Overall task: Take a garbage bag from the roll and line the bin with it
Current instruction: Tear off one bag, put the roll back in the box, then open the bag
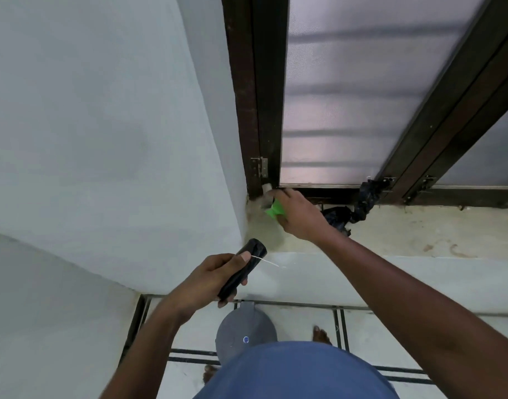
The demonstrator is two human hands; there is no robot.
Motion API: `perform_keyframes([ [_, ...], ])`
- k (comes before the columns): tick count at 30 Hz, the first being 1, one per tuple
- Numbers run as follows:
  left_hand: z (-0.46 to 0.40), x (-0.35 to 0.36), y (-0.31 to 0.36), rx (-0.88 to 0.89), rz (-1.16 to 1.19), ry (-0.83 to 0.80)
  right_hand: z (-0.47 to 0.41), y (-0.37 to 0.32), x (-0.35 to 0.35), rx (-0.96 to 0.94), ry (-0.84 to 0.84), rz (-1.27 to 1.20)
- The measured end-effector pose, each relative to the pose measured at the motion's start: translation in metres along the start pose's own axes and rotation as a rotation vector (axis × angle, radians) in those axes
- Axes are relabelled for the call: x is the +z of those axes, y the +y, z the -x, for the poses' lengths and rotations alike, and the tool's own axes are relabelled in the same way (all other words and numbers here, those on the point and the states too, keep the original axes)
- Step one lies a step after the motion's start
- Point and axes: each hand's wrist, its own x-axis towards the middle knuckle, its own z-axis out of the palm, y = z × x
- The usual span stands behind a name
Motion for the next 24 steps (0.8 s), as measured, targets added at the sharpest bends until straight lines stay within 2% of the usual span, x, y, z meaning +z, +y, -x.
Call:
perform_keyframes([
  [3,0.002,0.002,-0.005,-0.001,0.042,0.016,0.011,0.004,-0.007,0.050,0.092,-0.254],
  [7,-0.001,0.009,-0.004,0.007,0.071,0.022,0.033,0.012,0.006,0.190,0.000,-0.425],
  [12,-0.012,0.014,0.011,0.050,0.082,0.013,0.039,0.005,0.020,0.293,0.174,-0.760],
  [15,-0.025,0.016,0.026,0.064,0.080,0.029,0.040,0.012,0.025,0.273,0.173,-0.755],
  [20,-0.072,0.035,0.060,0.152,0.094,0.166,0.042,0.020,0.029,0.260,0.216,-0.703],
  [22,-0.102,0.047,0.069,0.163,0.003,0.250,0.041,0.021,0.028,0.233,0.230,-0.699],
  [24,-0.129,0.056,0.071,0.175,-0.191,0.375,0.041,0.021,0.027,0.217,0.235,-0.697],
])
